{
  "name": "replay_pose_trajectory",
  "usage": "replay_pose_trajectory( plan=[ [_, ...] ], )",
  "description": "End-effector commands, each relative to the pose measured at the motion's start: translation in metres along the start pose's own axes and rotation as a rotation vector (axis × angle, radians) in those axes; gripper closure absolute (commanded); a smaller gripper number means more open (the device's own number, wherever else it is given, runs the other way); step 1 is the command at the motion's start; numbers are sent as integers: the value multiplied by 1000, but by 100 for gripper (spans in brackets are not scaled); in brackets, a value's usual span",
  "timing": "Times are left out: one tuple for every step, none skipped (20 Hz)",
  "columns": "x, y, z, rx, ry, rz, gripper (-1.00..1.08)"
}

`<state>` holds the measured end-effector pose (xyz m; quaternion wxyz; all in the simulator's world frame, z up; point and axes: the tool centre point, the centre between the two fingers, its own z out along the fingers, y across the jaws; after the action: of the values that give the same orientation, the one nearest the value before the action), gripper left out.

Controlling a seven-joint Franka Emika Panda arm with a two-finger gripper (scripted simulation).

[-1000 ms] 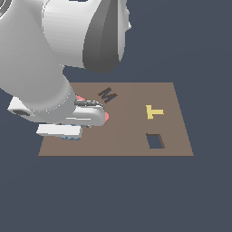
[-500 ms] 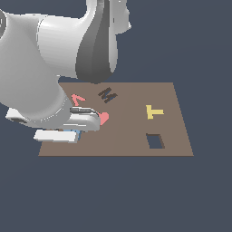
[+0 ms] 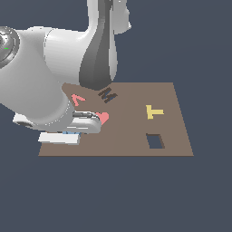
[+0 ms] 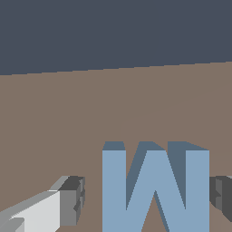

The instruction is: Insert a designated object into the corresponding slot on a board.

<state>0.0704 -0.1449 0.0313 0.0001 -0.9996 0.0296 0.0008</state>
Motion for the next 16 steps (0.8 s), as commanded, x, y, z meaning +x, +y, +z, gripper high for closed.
replay_pose_trajectory(
  plan=[
    [1, 0, 1, 0, 1, 0, 108],
    [1, 0, 1, 0, 1, 0, 108],
    [1, 0, 1, 0, 1, 0, 108],
    [1, 0, 1, 0, 1, 0, 108],
    [1, 0, 1, 0, 1, 0, 108],
    [1, 0, 1, 0, 1, 0, 108],
    [1, 0, 1, 0, 1, 0, 108],
    [1, 0, 1, 0, 1, 0, 108],
    [1, 0, 1, 0, 1, 0, 108],
    [1, 0, 1, 0, 1, 0, 108],
    [1, 0, 1, 0, 1, 0, 108],
    [1, 0, 1, 0, 2, 0, 108],
    [1, 0, 1, 0, 2, 0, 108],
    [0, 0, 1, 0, 2, 2, 108],
    [0, 0, 1, 0, 2, 5, 108],
    [-1, 0, 1, 0, 2, 8, 108]
  ],
)
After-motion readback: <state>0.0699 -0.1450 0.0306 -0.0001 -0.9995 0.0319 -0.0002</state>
